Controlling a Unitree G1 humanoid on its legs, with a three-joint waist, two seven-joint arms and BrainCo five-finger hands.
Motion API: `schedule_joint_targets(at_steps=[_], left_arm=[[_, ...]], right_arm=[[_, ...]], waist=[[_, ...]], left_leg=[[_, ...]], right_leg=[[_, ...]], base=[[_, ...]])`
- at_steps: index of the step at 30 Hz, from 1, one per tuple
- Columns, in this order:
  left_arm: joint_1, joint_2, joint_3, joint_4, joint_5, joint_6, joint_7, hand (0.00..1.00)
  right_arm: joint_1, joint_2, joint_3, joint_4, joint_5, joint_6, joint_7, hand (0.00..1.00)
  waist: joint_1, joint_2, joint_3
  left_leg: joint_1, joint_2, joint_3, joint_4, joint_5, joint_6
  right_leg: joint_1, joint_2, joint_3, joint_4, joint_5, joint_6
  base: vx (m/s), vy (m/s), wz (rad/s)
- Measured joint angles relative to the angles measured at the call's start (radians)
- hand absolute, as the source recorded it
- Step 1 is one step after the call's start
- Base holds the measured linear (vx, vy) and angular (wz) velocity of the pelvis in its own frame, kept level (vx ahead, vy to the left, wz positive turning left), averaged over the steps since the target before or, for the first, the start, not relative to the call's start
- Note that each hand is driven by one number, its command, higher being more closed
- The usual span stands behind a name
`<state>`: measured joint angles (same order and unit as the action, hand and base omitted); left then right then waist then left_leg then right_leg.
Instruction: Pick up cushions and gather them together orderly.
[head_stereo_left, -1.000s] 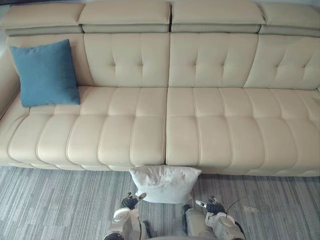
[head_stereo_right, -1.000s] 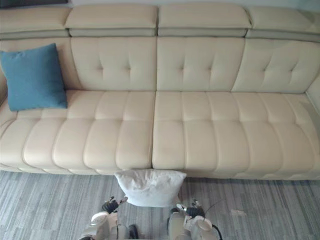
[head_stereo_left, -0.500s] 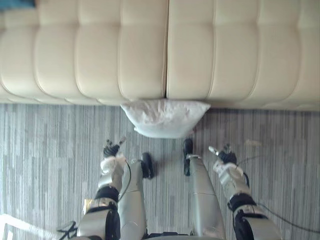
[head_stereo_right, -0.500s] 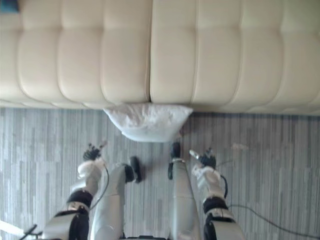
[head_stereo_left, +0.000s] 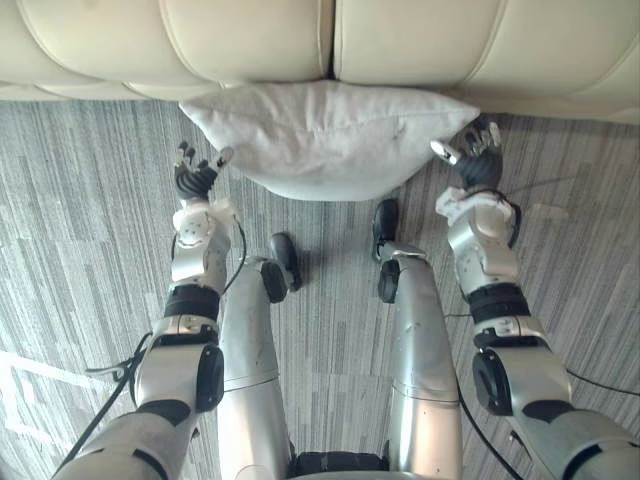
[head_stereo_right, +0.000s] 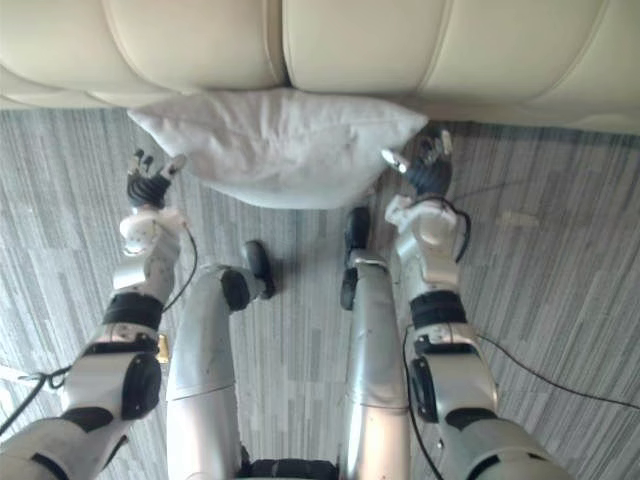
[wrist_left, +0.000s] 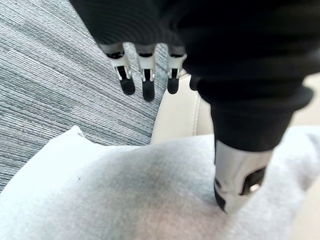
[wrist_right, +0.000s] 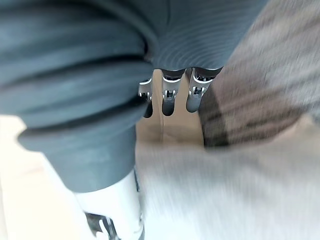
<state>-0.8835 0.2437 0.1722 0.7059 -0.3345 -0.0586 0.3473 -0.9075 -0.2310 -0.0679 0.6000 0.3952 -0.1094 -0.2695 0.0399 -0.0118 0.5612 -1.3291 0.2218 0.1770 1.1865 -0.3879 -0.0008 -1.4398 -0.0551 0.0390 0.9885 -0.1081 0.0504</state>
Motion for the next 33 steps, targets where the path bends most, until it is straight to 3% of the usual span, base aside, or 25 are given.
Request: schedule_joint_targets(at_steps=[2,3,4,5,10,18,21,25,28,30,33], left_arm=[[-0.014,-0.006,-0.018,-0.023,0.0,0.0,0.012,0.0],[-0.034,-0.016,-0.039,-0.032,0.0,-0.001,0.025,0.0],[-0.042,-0.021,-0.042,-0.032,0.0,-0.001,0.027,0.0],[-0.059,-0.033,-0.053,-0.036,0.0,-0.001,0.044,1.0],[-0.086,-0.043,-0.096,-0.07,0.002,-0.001,0.11,1.0],[-0.06,-0.012,-0.177,-0.155,-0.001,-0.001,0.111,1.0],[0.027,-0.017,-0.231,-0.245,0.0,-0.006,0.108,1.0],[0.19,-0.062,-0.269,-0.391,0.0,-0.072,0.097,1.0],[0.294,-0.092,-0.288,-0.453,0.0,-0.091,0.086,1.0],[0.453,-0.142,-0.314,-0.503,0.001,-0.104,0.078,1.0],[0.576,-0.172,-0.33,-0.558,0.007,-0.105,0.054,1.0]], right_arm=[[-0.02,0.016,0.019,0.0,0.0,0.0,-0.009,0.0],[-0.036,0.034,0.022,0.0,0.0,-0.004,-0.023,1.0],[-0.039,0.038,0.023,0.0,0.0,-0.005,-0.027,1.0],[-0.046,0.056,0.023,0.0,0.0,-0.009,-0.037,1.0],[-0.052,0.068,0.027,0.001,0.01,-0.013,-0.063,1.0],[0.034,0.055,0.043,-0.084,0.019,-0.012,-0.062,1.0],[0.144,0.063,0.043,-0.175,0.02,-0.013,-0.06,1.0],[0.318,0.079,0.047,-0.343,0.019,-0.038,-0.051,1.0],[0.412,0.095,0.049,-0.411,0.016,-0.042,-0.049,1.0],[0.545,0.114,0.064,-0.448,-0.004,-0.059,-0.043,1.0],[0.657,0.115,0.073,-0.517,-0.013,-0.058,-0.023,1.0]], waist=[[0.0,0.001,0.001],[-0.001,0.001,0.002],[-0.001,0.001,0.002],[-0.001,0.001,0.002],[-0.008,0.001,0.002],[-0.006,0.001,0.001],[-0.008,0.001,-0.002],[-0.012,0.001,-0.022],[-0.008,0.0,-0.044],[-0.008,0.001,-0.173],[-0.003,0.002,-0.178]], left_leg=[[-0.02,0.0,-0.006,0.009,0.0,0.0],[-0.036,-0.001,-0.011,0.014,0.003,-0.005],[-0.039,-0.002,-0.013,0.015,0.004,-0.006],[-0.046,-0.004,-0.015,0.017,0.006,-0.01],[-0.059,-0.005,-0.027,0.02,0.011,-0.014],[-0.034,-0.005,-0.036,0.008,0.017,-0.021],[0.083,-0.006,-0.034,-0.048,0.024,-0.027],[0.304,-0.018,-0.026,-0.21,0.051,-0.039],[0.436,-0.032,-0.019,-0.311,0.071,-0.048],[0.506,-0.039,-0.008,-0.393,0.084,-0.062],[0.684,-0.041,0.007,-0.46,0.088,-0.07]], right_leg=[[-0.017,-0.001,-0.004,0.008,0.0,0.0],[-0.029,-0.002,-0.006,0.014,0.0,0.0],[-0.033,-0.002,-0.007,0.016,0.0,0.0],[-0.039,-0.003,-0.007,0.02,0.0,0.0],[-0.049,-0.005,-0.015,0.034,0.001,-0.003],[-0.017,-0.006,-0.027,0.013,0.001,-0.009],[0.104,-0.005,-0.036,-0.047,0.013,-0.026],[0.327,-0.003,-0.055,-0.199,0.02,-0.027],[0.455,-0.002,-0.064,-0.284,0.031,-0.036],[0.513,0.002,-0.066,-0.349,0.033,-0.039],[0.669,0.007,-0.074,-0.399,0.044,-0.053]], base=[[-0.05,-0.012,0.05],[-0.03,-0.011,0.07],[-0.02,-0.009,0.09],[-0.02,-0.004,0.06],[-0.01,0.003,0.04],[-0.03,0.01,-0.01],[-0.04,-0.001,-0.05],[-0.02,-0.049,-0.01],[0.06,-0.05,0.01],[0.15,-0.04,-0.07],[0.24,-0.017,-0.25]])
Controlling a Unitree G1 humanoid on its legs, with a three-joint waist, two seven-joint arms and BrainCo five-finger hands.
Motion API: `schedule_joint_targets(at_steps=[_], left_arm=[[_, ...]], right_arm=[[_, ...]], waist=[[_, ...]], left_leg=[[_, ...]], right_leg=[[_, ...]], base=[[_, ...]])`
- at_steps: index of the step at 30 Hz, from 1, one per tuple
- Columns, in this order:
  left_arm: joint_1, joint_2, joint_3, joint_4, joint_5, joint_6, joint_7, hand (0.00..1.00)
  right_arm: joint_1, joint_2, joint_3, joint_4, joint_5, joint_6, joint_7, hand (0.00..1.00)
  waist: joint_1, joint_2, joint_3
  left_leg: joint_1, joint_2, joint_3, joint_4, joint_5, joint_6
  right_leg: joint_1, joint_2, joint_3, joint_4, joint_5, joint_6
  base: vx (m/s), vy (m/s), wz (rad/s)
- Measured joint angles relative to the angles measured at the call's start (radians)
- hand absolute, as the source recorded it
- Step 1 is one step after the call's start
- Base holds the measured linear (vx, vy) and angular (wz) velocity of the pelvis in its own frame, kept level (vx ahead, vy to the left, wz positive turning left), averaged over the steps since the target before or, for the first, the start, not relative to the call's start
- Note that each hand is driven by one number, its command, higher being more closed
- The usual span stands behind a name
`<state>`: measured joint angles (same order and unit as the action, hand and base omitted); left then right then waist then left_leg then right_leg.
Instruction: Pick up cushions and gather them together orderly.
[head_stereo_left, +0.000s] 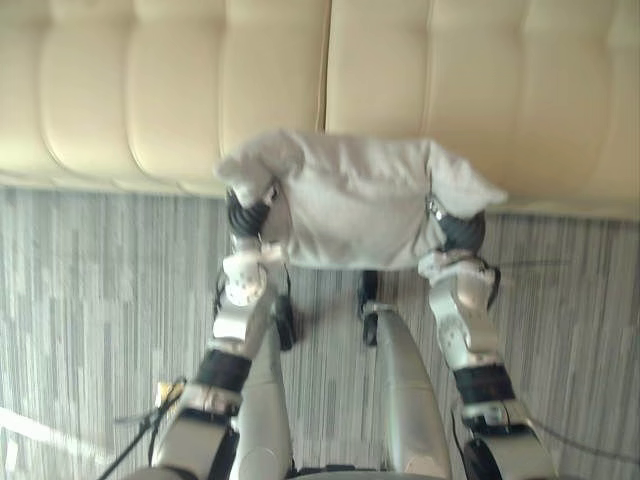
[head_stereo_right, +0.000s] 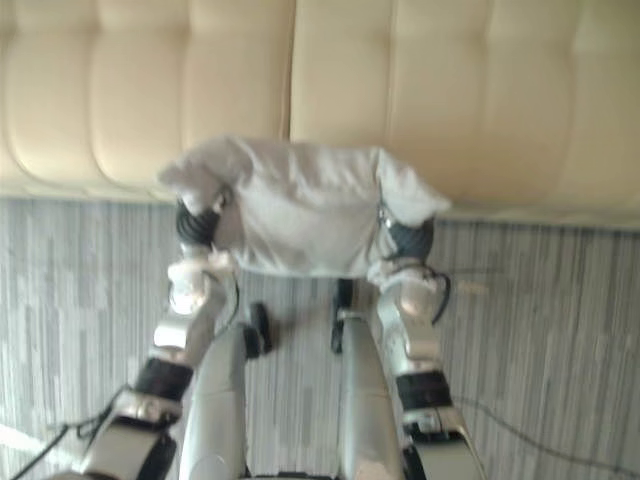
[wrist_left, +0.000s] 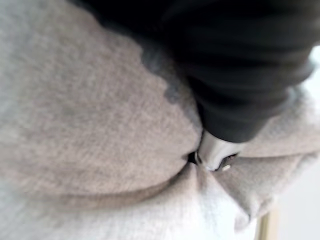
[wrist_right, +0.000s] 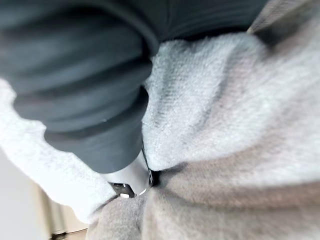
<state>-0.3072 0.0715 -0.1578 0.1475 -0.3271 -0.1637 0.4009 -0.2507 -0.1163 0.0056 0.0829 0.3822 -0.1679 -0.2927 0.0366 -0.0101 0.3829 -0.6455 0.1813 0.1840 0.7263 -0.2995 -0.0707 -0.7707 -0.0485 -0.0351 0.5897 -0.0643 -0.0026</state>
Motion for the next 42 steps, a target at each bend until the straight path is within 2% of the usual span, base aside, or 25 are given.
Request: schedule_joint_targets(at_steps=[3,8,10,14,17,19,23,25,26,27,28,29,31,32,33,34,35,36,37,38,39,40,41,42], left_arm=[[0.115,-0.012,-0.027,-0.043,0.022,0.0,-0.038,1.0],[0.284,-0.011,-0.038,-0.098,0.031,0.001,-0.089,1.0],[0.353,-0.011,-0.039,-0.117,0.035,0.002,-0.114,1.0],[0.422,-0.011,-0.038,-0.145,0.029,0.003,-0.133,1.0],[0.451,-0.011,-0.036,-0.148,0.02,0.009,-0.144,1.0],[0.465,-0.011,-0.036,-0.148,0.02,0.021,-0.146,1.0],[0.478,-0.005,-0.037,-0.146,0.02,0.025,-0.146,1.0],[0.477,-0.003,-0.039,-0.146,0.02,0.025,-0.147,1.0],[0.473,-0.005,-0.047,-0.132,0.02,0.025,-0.149,1.0],[0.473,0.0,-0.064,-0.124,0.021,0.033,-0.15,1.0],[0.473,0.0,-0.067,-0.123,0.022,0.038,-0.151,1.0],[0.472,-0.01,-0.077,-0.115,0.022,0.054,-0.155,1.0],[0.478,-0.026,-0.09,-0.104,0.026,0.062,-0.167,1.0],[0.479,-0.031,-0.098,-0.094,0.029,0.063,-0.17,1.0],[0.483,-0.035,-0.099,-0.094,0.029,0.062,-0.173,1.0],[0.487,-0.038,-0.097,-0.094,0.029,0.062,-0.177,1.0],[0.497,-0.038,-0.096,-0.094,0.029,0.062,-0.187,1.0],[0.501,-0.037,-0.096,-0.094,0.029,0.062,-0.189,1.0],[0.501,-0.038,-0.096,-0.094,0.029,0.062,-0.189,1.0],[0.501,-0.042,-0.096,-0.094,0.029,0.061,-0.19,1.0],[0.501,-0.046,-0.095,-0.095,0.029,0.061,-0.19,1.0],[0.501,-0.056,-0.095,-0.095,0.03,0.061,-0.19,1.0],[0.501,-0.058,-0.096,-0.095,0.03,0.061,-0.19,1.0],[0.501,-0.057,-0.097,-0.095,0.031,0.061,-0.19,1.0]], right_arm=[[0.144,0.0,0.002,-0.081,-0.031,-0.002,0.026,1.0],[0.294,0.002,0.031,-0.111,-0.037,-0.003,0.072,1.0],[0.359,0.006,0.039,-0.111,-0.047,-0.001,0.098,1.0],[0.415,0.035,0.039,-0.111,-0.069,0.003,0.126,1.0],[0.431,0.038,0.04,-0.109,-0.07,0.016,0.135,1.0],[0.444,0.038,0.042,-0.109,-0.07,0.019,0.137,1.0],[0.45,0.049,0.041,-0.051,-0.07,0.018,0.143,1.0],[0.452,0.052,0.039,-0.021,-0.07,0.02,0.152,1.0],[0.457,0.041,0.037,-0.013,-0.07,0.021,0.156,1.0],[0.463,0.029,0.034,-0.013,-0.07,0.021,0.156,1.0],[0.464,0.025,0.03,-0.013,-0.07,0.021,0.156,1.0],[0.472,0.019,0.014,-0.014,-0.07,0.026,0.156,1.0],[0.495,0.014,-0.001,-0.021,-0.069,0.031,0.156,1.0],[0.519,0.005,-0.003,-0.04,-0.069,0.031,0.155,1.0],[0.535,-0.008,-0.001,-0.063,-0.069,0.031,0.155,1.0],[0.542,-0.017,0.002,-0.078,-0.069,0.031,0.155,1.0],[0.546,-0.024,0.006,-0.094,-0.068,0.031,0.155,1.0],[0.544,-0.024,0.006,-0.112,-0.067,0.03,0.152,1.0],[0.542,-0.025,0.006,-0.115,-0.068,0.028,0.151,1.0],[0.538,-0.026,0.006,-0.116,-0.068,0.028,0.146,1.0],[0.537,-0.028,0.006,-0.116,-0.068,0.029,0.143,1.0],[0.536,-0.036,0.006,-0.115,-0.069,0.032,0.134,1.0],[0.536,-0.038,0.006,-0.115,-0.069,0.032,0.133,1.0],[0.534,-0.04,0.006,-0.114,-0.07,0.033,0.13,1.0]], waist=[[-0.001,0.0,-0.051],[0.004,0.004,-0.134],[0.004,0.02,-0.181],[0.011,0.029,-0.207],[0.018,0.029,-0.209],[0.018,0.024,-0.216],[0.015,0.011,-0.249],[0.016,-0.011,-0.264],[0.014,-0.005,-0.273],[0.015,0.011,-0.281],[0.013,0.016,-0.28],[-0.001,0.023,-0.28],[-0.004,0.029,-0.282],[-0.006,0.031,-0.281],[-0.003,0.037,-0.282],[0.002,0.041,-0.283],[0.021,0.04,-0.284],[0.022,0.045,-0.292],[0.024,0.045,-0.295],[0.024,0.043,-0.3],[0.024,0.044,-0.301],[0.027,0.05,-0.306],[0.028,0.052,-0.308],[0.032,0.067,-0.318]], left_leg=[[0.144,-0.006,0.017,-0.086,0.0,-0.001],[0.32,-0.007,0.057,-0.195,0.0,0.0],[0.379,-0.008,0.067,-0.234,0.001,0.001],[0.45,-0.018,0.076,-0.258,-0.006,0.006],[0.498,-0.021,0.081,-0.258,-0.026,0.011],[0.545,-0.022,0.084,-0.269,-0.04,0.019],[0.584,-0.027,0.084,-0.34,-0.031,0.035],[0.601,-0.041,0.063,-0.38,-0.026,0.028],[0.613,-0.036,0.026,-0.412,-0.017,0.011],[0.628,-0.043,-0.014,-0.473,0.015,-0.018],[0.641,-0.044,-0.02,-0.488,0.029,-0.033],[0.656,-0.046,-0.05,-0.493,0.052,-0.045],[0.632,-0.034,-0.081,-0.369,0.05,-0.049],[0.552,-0.013,-0.101,-0.151,0.069,-0.075],[0.482,0.01,-0.105,0.012,0.119,-0.094],[0.445,0.031,-0.1,0.102,0.152,-0.097],[0.398,0.066,-0.075,0.208,0.164,-0.085],[0.358,0.092,-0.004,0.211,0.128,-0.034],[0.352,0.095,0.024,0.175,0.114,-0.012],[0.356,0.091,0.068,0.051,0.096,0.019],[0.359,0.086,0.075,0.0,0.095,0.022],[0.387,0.058,0.073,-0.233,0.122,0.026],[0.401,0.045,0.065,-0.292,0.152,0.026],[0.431,0.016,0.022,-0.429,0.264,0.005]], right_leg=[[0.134,0.002,-0.002,-0.073,0.0,0.001],[0.306,0.016,0.014,-0.206,0.017,0.026],[0.37,0.016,0.016,-0.263,0.03,0.037],[0.428,0.01,0.02,-0.258,0.033,0.038],[0.427,-0.005,-0.012,-0.164,0.03,0.043],[0.435,-0.019,-0.051,-0.114,0.03,0.044],[0.432,-0.035,-0.116,-0.144,-0.001,0.058],[0.439,-0.025,-0.096,-0.245,0.003,0.055],[0.464,-0.002,-0.101,-0.295,0.027,0.009],[0.469,0.009,-0.113,-0.282,0.022,-0.008],[0.465,0.008,-0.117,-0.269,0.008,-0.021],[0.468,0.002,-0.133,-0.229,-0.035,-0.031],[0.523,0.002,-0.165,-0.231,-0.071,-0.04],[0.583,0.004,-0.192,-0.25,-0.093,-0.047],[0.618,0.011,-0.207,-0.253,-0.11,-0.058],[0.638,0.017,-0.209,-0.255,-0.12,-0.065],[0.669,0.024,-0.206,-0.264,-0.141,-0.083],[0.705,0.018,-0.207,-0.291,-0.147,-0.087],[0.712,0.012,-0.207,-0.298,-0.144,-0.083],[0.722,0.0,-0.206,-0.31,-0.136,-0.07],[0.728,-0.002,-0.205,-0.315,-0.134,-0.068],[0.737,-0.01,-0.2,-0.319,-0.131,-0.064],[0.737,-0.009,-0.196,-0.317,-0.131,-0.063],[0.738,-0.003,-0.169,-0.314,-0.139,-0.04]], base=[[0.17,0.022,-0.14],[0.1,0.062,-0.2],[0.1,0.079,-0.12],[0.09,0.071,-0.05],[0.03,0.044,-0.03],[0.0,0.018,-0.04],[0.06,-0.058,-0.05],[0.12,-0.11,-0.02],[0.18,-0.115,0.05],[0.24,-0.143,0.11],[0.31,-0.147,0.22],[0.24,-0.129,0.36],[0.27,-0.153,0.44],[0.28,-0.15,0.49],[0.25,-0.095,0.39],[0.21,-0.043,0.0],[0.27,0.022,-0.07],[0.22,0.042,-0.07],[0.25,0.072,0.05],[0.12,0.048,0.01],[0.22,0.111,-0.02],[0.18,0.112,-0.05],[0.31,0.232,-0.23],[0.25,0.205,-0.25]])
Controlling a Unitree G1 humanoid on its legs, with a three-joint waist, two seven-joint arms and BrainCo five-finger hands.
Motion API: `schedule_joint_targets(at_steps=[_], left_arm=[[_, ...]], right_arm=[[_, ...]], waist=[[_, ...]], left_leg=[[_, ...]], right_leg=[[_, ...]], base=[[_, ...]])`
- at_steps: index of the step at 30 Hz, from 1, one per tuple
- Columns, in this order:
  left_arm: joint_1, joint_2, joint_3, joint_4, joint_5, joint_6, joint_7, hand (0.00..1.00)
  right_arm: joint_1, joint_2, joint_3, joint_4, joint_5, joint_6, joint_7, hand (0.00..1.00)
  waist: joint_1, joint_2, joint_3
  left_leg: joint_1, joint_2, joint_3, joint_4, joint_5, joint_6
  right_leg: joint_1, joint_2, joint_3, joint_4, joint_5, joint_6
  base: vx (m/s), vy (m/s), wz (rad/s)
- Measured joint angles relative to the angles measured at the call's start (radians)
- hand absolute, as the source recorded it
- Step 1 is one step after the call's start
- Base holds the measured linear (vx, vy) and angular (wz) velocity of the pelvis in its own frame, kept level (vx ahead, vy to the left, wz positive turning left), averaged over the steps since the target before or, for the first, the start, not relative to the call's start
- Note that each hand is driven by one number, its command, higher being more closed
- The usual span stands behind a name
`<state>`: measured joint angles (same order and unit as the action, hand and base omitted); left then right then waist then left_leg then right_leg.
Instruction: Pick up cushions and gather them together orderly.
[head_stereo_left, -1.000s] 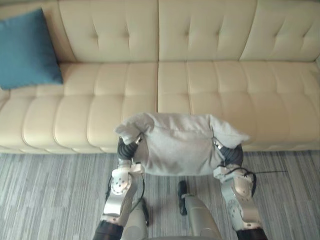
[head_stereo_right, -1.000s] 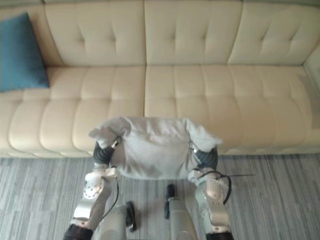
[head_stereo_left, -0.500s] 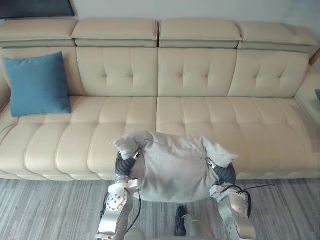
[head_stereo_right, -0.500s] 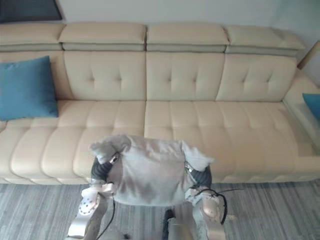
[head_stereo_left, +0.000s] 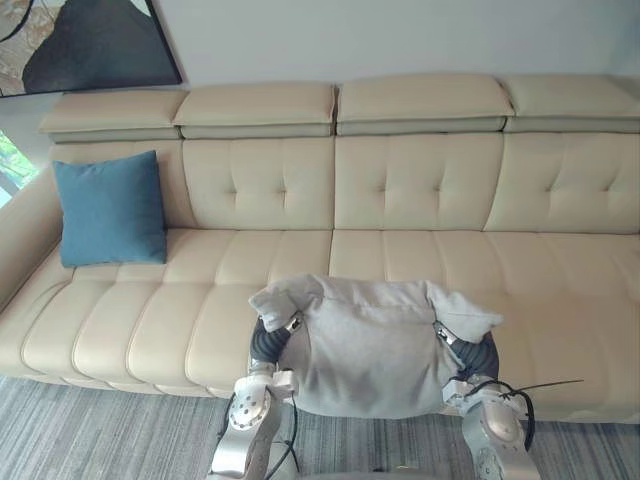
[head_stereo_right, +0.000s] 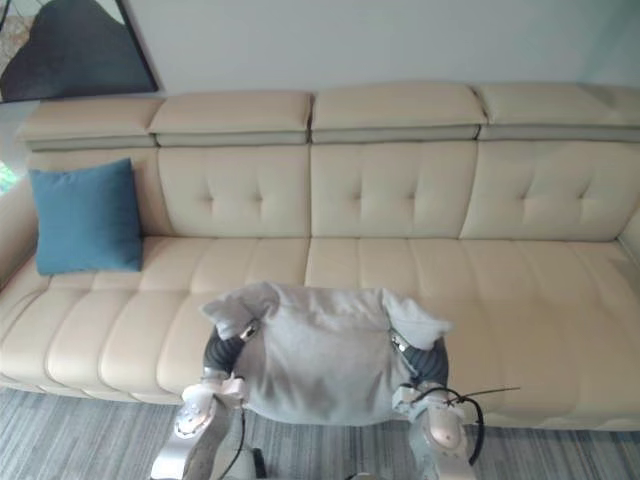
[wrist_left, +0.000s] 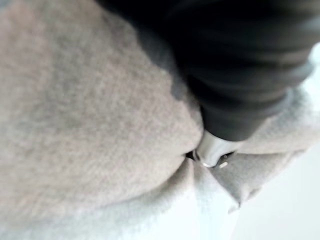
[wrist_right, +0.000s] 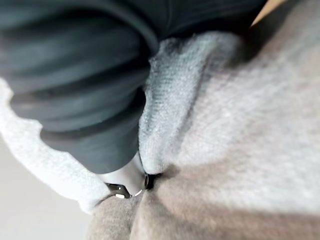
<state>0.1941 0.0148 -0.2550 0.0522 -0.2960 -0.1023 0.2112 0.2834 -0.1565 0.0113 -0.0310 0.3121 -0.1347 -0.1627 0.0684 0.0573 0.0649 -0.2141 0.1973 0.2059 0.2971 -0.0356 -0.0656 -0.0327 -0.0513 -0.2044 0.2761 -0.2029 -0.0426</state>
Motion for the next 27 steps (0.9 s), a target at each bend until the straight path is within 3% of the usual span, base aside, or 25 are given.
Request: schedule_joint_targets(at_steps=[1,5,7,9,10,11,13,15,16,17,18,19,22,27], left_arm=[[0.001,0.015,0.001,0.002,0.0,0.002,0.0,1.0],[0.014,0.042,0.002,0.001,0.0,0.001,0.0,1.0],[0.016,0.049,0.006,0.001,-0.001,0.001,0.001,1.0],[0.015,0.05,0.021,0.001,-0.002,0.002,0.001,1.0],[0.015,0.051,0.022,0.0,-0.002,0.002,0.001,1.0],[0.015,0.052,0.022,0.0,-0.002,0.002,0.001,1.0],[0.011,0.053,0.022,0.001,-0.002,0.004,0.002,1.0],[0.002,0.057,0.021,0.0,-0.003,0.003,0.003,1.0],[-0.006,0.068,0.019,-0.002,-0.002,0.003,0.003,1.0],[-0.014,0.062,0.017,0.008,-0.002,0.005,0.003,1.0],[-0.014,0.054,0.003,0.011,-0.002,0.019,0.003,1.0],[-0.01,0.048,-0.001,0.011,-0.002,0.021,0.003,1.0],[-0.01,0.038,0.0,0.011,-0.001,0.021,0.002,1.0],[-0.004,0.038,-0.003,0.011,-0.001,0.024,0.001,1.0]], right_arm=[[-0.001,0.022,0.0,0.005,-0.01,0.013,-0.002,1.0],[-0.003,0.075,-0.007,0.009,-0.039,0.024,-0.002,1.0],[-0.011,0.081,-0.004,0.017,-0.039,0.024,-0.002,1.0],[-0.055,0.075,0.009,0.081,-0.039,0.026,-0.002,1.0],[-0.058,0.076,0.01,0.091,-0.039,0.026,-0.002,1.0],[-0.064,0.077,0.011,0.117,-0.04,0.027,-0.002,1.0],[-0.063,0.076,0.017,0.138,-0.041,0.031,-0.002,1.0],[-0.063,0.074,0.019,0.137,-0.045,0.031,-0.002,1.0],[-0.063,0.077,0.018,0.135,-0.049,0.03,-0.002,1.0],[-0.067,0.074,0.017,0.138,-0.049,0.029,-0.002,1.0],[-0.062,0.058,0.003,0.14,-0.05,0.031,-0.002,1.0],[-0.063,0.049,-0.001,0.139,-0.055,0.034,-0.002,1.0],[-0.064,0.04,-0.003,0.138,-0.071,0.037,0.002,1.0],[-0.066,0.04,-0.012,0.125,-0.074,0.04,0.005,1.0]], waist=[[0.0,-0.026,-0.009],[-0.002,-0.073,-0.021],[0.003,-0.077,-0.022],[0.011,-0.07,-0.016],[0.01,-0.071,-0.012],[-0.006,-0.074,0.008],[-0.02,-0.08,0.009],[-0.019,-0.093,0.002],[-0.029,-0.125,-0.009],[-0.036,-0.119,-0.003],[-0.033,-0.092,0.004],[-0.012,-0.07,-0.006],[-0.006,-0.04,-0.024],[-0.012,-0.052,-0.031]], left_leg=[[0.031,-0.027,-0.009,-0.046,-0.004,-0.019],[0.09,-0.066,0.051,-0.097,-0.014,-0.001],[0.112,-0.076,0.089,-0.103,-0.032,0.014],[0.135,-0.069,0.145,-0.093,-0.07,0.018],[0.14,-0.071,0.149,-0.088,-0.074,0.019],[0.165,-0.073,0.151,-0.077,-0.09,0.024],[0.173,-0.078,0.142,-0.069,-0.114,0.016],[0.158,-0.09,0.119,-0.066,-0.113,0.011],[0.129,-0.116,0.089,-0.046,-0.116,-0.001],[0.122,-0.113,0.068,-0.031,-0.119,-0.005],[0.122,-0.109,0.028,-0.032,-0.123,-0.019],[0.114,-0.092,0.025,-0.033,-0.118,-0.026],[0.12,-0.065,0.004,-0.044,-0.103,-0.034],[0.181,-0.069,-0.004,-0.124,-0.077,-0.04]], right_leg=[[-0.001,-0.018,0.026,-0.001,-0.004,0.026],[-0.002,-0.054,0.133,-0.021,0.02,0.068],[-0.013,-0.061,0.172,-0.003,0.027,0.081],[-0.118,-0.06,0.23,0.188,0.048,0.148],[-0.135,-0.061,0.235,0.229,0.054,0.163],[-0.18,-0.07,0.251,0.335,0.064,0.195],[-0.198,-0.068,0.278,0.305,0.011,0.198],[-0.193,-0.053,0.318,0.183,0.014,0.185],[-0.179,-0.056,0.359,0.083,0.041,0.151],[-0.178,-0.058,0.343,0.094,0.035,0.136],[-0.166,-0.049,0.322,0.078,0.026,0.131],[-0.159,-0.033,0.318,0.055,0.043,0.126],[-0.122,-0.002,0.292,-0.011,0.076,0.1],[-0.069,0.005,0.288,-0.057,0.083,0.093]], base=[[0.24,0.207,-0.25],[0.1,0.16,-0.33],[0.05,0.15,-0.65],[-0.02,0.122,-0.8],[-0.05,0.103,-0.34],[-0.04,0.064,-0.03],[-0.02,0.015,0.07],[0.02,-0.077,0.33],[0.05,-0.135,0.6],[0.08,-0.149,0.64],[0.13,-0.144,0.28],[0.11,-0.1,0.09],[0.14,-0.066,0.03],[0.14,-0.042,0.02]])
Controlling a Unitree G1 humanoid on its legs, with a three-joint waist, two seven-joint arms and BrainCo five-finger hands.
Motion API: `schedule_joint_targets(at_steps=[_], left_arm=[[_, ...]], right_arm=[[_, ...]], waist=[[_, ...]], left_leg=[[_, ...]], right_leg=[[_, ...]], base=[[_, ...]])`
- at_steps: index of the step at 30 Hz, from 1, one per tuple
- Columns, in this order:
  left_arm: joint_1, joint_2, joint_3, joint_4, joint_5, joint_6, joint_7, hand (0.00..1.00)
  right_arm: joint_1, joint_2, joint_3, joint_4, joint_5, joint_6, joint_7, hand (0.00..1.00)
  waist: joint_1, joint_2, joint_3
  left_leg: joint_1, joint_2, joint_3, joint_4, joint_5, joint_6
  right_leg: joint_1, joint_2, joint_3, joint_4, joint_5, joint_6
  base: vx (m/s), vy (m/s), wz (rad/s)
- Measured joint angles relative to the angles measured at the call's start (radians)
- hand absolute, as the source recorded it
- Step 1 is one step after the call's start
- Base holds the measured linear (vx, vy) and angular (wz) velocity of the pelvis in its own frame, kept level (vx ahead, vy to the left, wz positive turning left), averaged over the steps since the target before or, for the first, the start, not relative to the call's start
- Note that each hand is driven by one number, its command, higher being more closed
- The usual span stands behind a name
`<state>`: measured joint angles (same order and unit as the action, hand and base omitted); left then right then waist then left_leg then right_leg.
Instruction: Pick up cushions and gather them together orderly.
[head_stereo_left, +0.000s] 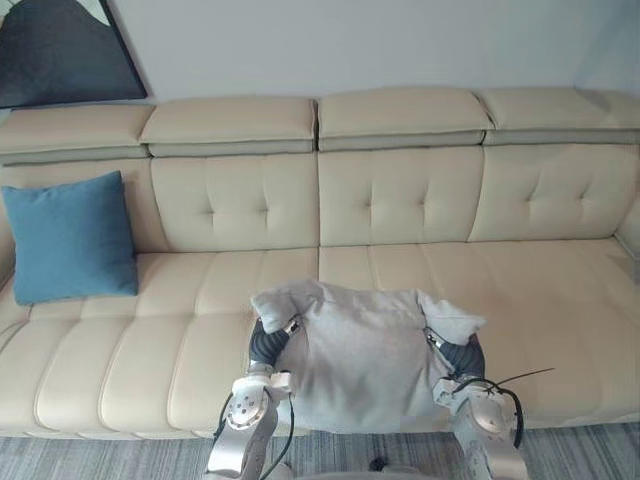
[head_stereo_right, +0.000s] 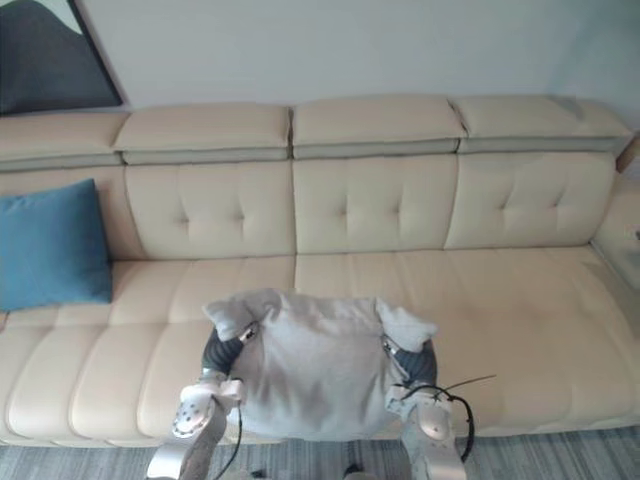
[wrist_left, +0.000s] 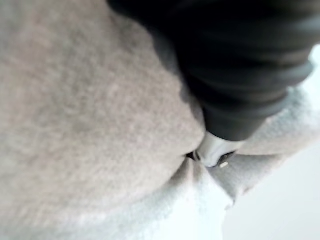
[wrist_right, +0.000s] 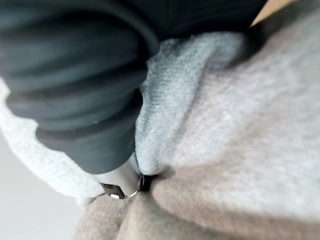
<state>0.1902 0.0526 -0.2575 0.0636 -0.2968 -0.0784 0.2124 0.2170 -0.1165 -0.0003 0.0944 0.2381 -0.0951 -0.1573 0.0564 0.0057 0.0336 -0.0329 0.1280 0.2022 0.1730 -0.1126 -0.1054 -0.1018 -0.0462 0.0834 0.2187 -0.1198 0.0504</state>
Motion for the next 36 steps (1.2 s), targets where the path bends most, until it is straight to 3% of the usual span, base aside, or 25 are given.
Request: schedule_joint_targets(at_steps=[5,10,16,22,28,35,36], left_arm=[[-0.003,0.006,0.0,0.001,0.001,0.0,0.005,1.0],[-0.084,0.044,0.004,0.011,0.023,0.0,0.069,1.0],[-0.401,0.053,0.031,0.08,0.04,-0.023,0.235,1.0],[-0.71,0.074,0.044,0.188,0.04,-0.056,0.355,1.0],[-0.994,0.1,0.089,0.357,0.041,-0.07,0.43,1.0],[-1.218,0.133,0.115,0.554,0.051,-0.068,0.427,1.0],[-1.276,0.14,0.12,0.59,0.06,-0.068,0.426,0.0]], right_arm=[[-0.013,0.002,0.0,0.0,-0.002,0.001,0.0,1.0],[-0.125,0.002,0.017,0.019,-0.036,0.008,-0.027,1.0],[-0.427,-0.007,0.046,0.019,-0.136,0.007,-0.189,1.0],[-0.723,-0.065,0.044,0.05,-0.201,0.007,-0.326,1.0],[-0.984,-0.082,0.042,0.154,-0.245,0.006,-0.437,1.0],[-1.151,-0.081,0.019,0.288,-0.241,0.005,-0.483,1.0],[-1.196,-0.081,0.013,0.311,-0.242,0.003,-0.501,0.0]], waist=[[0.0,-0.005,-0.013],[0.0,-0.007,-0.011],[0.003,-0.003,0.021],[0.004,0.005,0.062],[0.006,0.035,0.106],[0.001,0.054,0.156],[0.0,0.063,0.168]], left_leg=[[0.0,-0.015,-0.008,-0.051,0.024,0.009],[-0.025,-0.021,-0.016,-0.093,0.057,0.014],[-0.197,-0.021,-0.051,-0.107,0.132,0.017],[-0.323,-0.022,-0.079,-0.169,0.21,0.012],[-0.425,-0.032,-0.078,-0.236,0.289,0.007],[-0.504,-0.045,-0.077,-0.271,0.329,-0.011],[-0.539,-0.045,-0.078,-0.275,0.343,-0.014]], right_leg=[[0.001,-0.003,0.004,-0.051,0.025,0.004],[-0.013,-0.007,0.002,-0.112,0.071,0.003],[-0.171,-0.01,-0.028,-0.114,0.128,-0.001],[-0.34,-0.017,-0.06,-0.041,0.131,-0.002],[-0.507,-0.024,-0.059,0.032,0.126,-0.003],[-0.642,-0.031,-0.055,0.115,0.099,-0.008],[-0.68,-0.031,-0.057,0.127,0.099,-0.008]], base=[[0.04,0.007,0.01],[-0.04,0.002,0.03],[-0.12,-0.019,0.14],[-0.1,-0.027,0.2],[-0.04,-0.024,0.04],[-0.01,-0.031,0.05],[-0.02,-0.037,0.11]])
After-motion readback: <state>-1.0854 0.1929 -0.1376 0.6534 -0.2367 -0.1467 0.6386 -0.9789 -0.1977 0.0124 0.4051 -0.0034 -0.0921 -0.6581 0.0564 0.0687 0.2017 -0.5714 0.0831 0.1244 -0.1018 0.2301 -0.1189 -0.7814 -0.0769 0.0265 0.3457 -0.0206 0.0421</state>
